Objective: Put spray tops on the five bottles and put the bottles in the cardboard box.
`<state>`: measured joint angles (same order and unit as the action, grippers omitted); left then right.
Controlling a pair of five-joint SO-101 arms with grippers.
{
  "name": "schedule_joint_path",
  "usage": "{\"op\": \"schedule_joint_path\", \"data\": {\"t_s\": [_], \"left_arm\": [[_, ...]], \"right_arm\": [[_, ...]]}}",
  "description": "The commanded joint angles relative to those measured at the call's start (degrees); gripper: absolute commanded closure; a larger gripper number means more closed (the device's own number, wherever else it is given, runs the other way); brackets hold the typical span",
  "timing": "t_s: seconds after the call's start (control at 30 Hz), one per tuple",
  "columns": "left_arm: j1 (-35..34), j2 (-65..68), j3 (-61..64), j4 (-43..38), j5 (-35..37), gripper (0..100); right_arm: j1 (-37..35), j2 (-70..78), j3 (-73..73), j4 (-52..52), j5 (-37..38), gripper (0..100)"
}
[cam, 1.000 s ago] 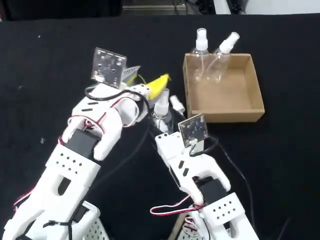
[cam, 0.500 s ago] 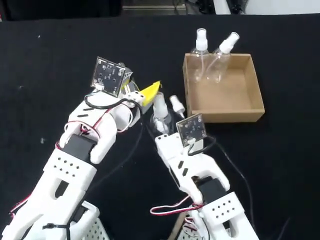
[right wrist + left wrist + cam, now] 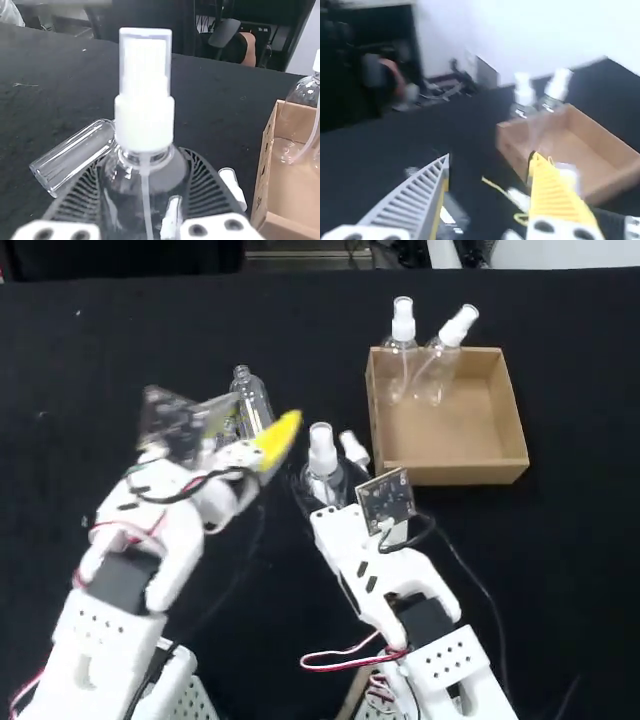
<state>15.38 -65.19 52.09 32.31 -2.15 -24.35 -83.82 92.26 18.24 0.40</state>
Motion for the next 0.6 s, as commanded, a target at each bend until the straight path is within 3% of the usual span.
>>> {"op": "schedule_joint_path", "data": {"t_s": [0.0, 0.2, 0.3, 0.4, 0.57], "left_arm": [[-8.2, -5.1, 7.4, -4.0, -0.6, 75], [-10.9, -5.6, 29.4, -27.0, -0.2, 75], [-11.5, -5.6, 36.6, -35.3, 4.7, 79], [-11.6, -5.6, 41.0, -38.9, 11.6, 83], [-11.6, -5.2, 42.1, -37.5, 12.7, 83]], "right_arm": [[1.0, -1.5, -1.6, -1.4, 0.4, 98.8], [12.0, -1.5, -6.9, -1.4, 0.2, 98.8], [19.8, -1.4, -10.3, -1.8, 0.3, 98.8], [27.7, -0.8, -14.5, -1.6, 0.3, 98.8], [39.4, 1.1, -21.5, -1.8, 0.4, 98.8]]}}
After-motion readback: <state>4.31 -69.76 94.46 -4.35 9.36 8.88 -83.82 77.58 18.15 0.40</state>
